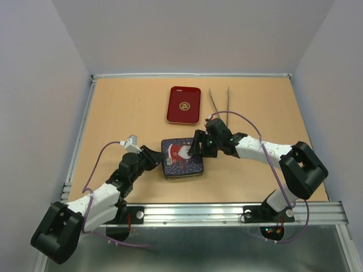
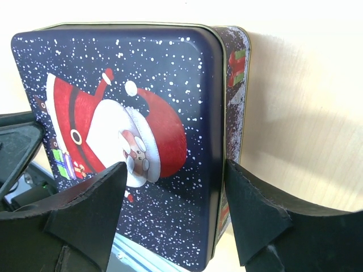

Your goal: Pack the chocolate

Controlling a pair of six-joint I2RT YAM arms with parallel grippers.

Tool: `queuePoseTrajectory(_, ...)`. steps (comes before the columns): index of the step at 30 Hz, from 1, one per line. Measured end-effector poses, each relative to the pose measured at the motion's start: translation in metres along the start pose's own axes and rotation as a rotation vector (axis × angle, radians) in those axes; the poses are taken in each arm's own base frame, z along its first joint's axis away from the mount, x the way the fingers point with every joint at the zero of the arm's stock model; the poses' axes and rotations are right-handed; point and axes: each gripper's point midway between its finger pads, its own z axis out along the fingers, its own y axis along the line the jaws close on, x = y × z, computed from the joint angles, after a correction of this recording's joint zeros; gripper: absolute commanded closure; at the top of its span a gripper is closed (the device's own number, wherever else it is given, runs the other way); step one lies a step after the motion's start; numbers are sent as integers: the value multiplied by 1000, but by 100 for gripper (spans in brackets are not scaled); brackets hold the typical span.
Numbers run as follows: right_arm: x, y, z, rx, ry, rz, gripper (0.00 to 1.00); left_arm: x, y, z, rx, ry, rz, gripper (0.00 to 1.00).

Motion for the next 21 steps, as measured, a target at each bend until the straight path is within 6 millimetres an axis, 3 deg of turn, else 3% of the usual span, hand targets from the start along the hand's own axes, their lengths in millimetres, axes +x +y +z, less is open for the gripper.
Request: queuePoseTrajectory(21,-12,-13,1,79,-82,-52,26,0,-10,24,-73,19,33,97)
